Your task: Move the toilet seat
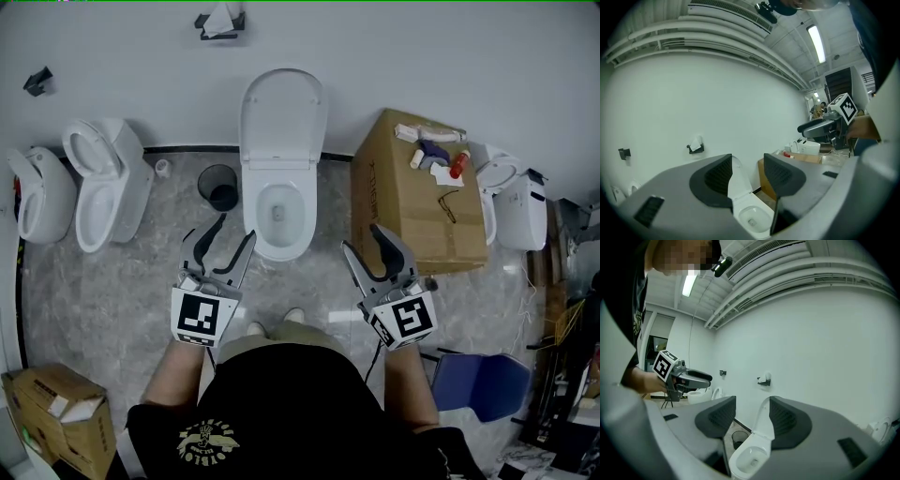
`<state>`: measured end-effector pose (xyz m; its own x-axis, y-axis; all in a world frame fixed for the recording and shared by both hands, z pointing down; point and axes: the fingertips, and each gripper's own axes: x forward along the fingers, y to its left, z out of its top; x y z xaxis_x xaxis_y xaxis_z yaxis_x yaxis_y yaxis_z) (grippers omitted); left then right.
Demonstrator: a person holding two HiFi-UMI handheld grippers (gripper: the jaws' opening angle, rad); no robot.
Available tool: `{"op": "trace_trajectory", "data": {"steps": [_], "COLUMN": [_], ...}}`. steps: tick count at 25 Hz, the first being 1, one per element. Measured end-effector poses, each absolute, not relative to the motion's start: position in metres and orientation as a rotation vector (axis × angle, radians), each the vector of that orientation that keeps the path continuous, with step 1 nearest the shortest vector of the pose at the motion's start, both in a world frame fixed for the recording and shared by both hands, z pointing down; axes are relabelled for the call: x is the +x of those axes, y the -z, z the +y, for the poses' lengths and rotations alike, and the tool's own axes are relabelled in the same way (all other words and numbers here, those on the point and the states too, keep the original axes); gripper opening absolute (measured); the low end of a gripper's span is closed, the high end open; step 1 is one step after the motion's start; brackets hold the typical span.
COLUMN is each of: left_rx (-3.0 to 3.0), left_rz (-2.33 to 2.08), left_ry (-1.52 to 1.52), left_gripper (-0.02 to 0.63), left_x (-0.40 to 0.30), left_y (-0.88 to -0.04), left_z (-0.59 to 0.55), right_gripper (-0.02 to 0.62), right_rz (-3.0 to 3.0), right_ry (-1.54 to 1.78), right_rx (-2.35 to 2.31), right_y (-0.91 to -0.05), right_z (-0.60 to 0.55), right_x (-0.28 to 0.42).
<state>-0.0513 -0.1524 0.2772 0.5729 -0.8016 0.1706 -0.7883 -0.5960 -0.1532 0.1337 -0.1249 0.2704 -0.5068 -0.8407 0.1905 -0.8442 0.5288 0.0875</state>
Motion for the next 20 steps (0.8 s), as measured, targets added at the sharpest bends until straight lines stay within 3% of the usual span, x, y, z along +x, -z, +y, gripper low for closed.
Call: {"op": "trace_trajectory", "data": {"steps": [10,20], "left_rx": [-2.637,-2.664], "left_rz": [1.503,1.588], "left_ry": [0.365,0.585], "left_gripper": [0.207,0.207], "left_x": [-0.041,-0.069], "left_y": [-0.277,-0.368], "left_z": [-0.191,-0.213], "right_gripper": [0.221,0.221], "right_rz": [-2.602,-2.53], "right_ry": [-0.029,-0.181], "right_rx": [1.412,1.367], "right_y": [-0.286,-0.375], "right_z": [-0.173,-0.205], "right_x": [0.186,0.204]}}
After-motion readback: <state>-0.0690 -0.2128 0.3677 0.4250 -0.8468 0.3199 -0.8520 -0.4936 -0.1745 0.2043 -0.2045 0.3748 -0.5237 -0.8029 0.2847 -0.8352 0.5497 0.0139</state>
